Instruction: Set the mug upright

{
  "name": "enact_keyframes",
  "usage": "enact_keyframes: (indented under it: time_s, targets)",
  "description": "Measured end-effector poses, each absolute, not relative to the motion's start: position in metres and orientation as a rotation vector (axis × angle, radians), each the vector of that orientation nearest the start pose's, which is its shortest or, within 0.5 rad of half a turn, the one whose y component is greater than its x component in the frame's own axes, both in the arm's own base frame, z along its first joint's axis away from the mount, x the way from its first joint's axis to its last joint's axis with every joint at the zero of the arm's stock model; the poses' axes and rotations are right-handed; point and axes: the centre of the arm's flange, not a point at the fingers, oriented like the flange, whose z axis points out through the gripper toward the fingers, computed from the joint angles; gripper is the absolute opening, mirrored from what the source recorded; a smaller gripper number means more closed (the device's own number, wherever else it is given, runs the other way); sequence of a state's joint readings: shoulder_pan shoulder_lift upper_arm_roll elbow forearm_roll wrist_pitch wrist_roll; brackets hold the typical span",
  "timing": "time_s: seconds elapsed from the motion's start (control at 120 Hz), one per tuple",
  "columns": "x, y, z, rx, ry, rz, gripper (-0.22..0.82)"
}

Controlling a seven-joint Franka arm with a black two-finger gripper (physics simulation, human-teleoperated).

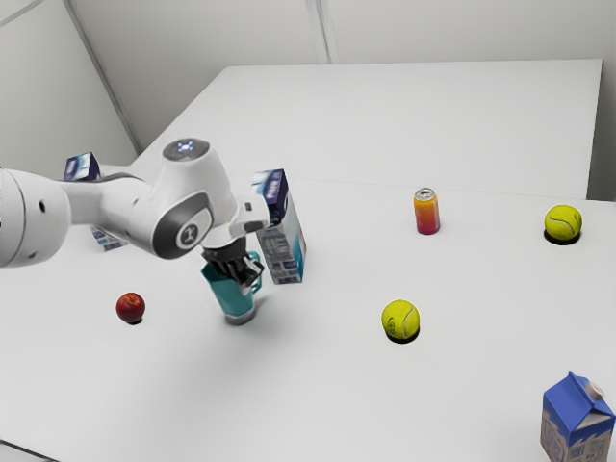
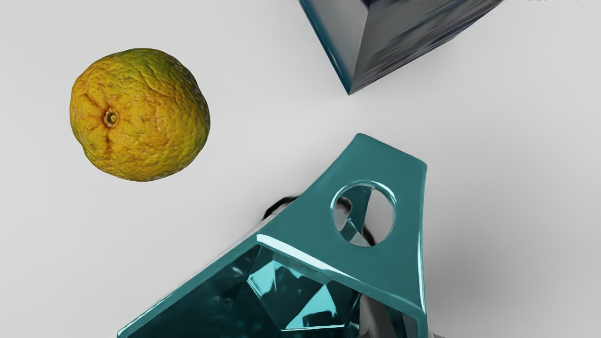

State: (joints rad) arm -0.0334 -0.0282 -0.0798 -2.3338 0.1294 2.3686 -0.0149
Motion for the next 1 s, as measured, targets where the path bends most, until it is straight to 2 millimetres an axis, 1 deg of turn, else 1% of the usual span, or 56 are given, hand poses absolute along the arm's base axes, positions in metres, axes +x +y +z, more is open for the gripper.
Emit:
enact_keyframes:
  time_s: [0.492,0.525,0.567,0.692,0.767,0.875,1.0]
  targets:
    - [0.507,-0.06,0.339,-3.048,0.226,-0.111,-0.18]
    - [0.506,-0.06,0.339,-3.049,0.222,-0.111,-0.17]
    - [0.506,-0.061,0.34,-3.051,0.217,-0.114,-0.1]
    - [0.506,-0.061,0.349,-3.053,0.207,-0.137,0.17]
    - [0.506,-0.061,0.359,-3.053,0.201,-0.165,0.3]
    - [0.507,-0.058,0.381,-3.054,0.18,-0.211,0.41]
    - [0.515,-0.055,0.413,-3.063,0.147,-0.231,0.49]
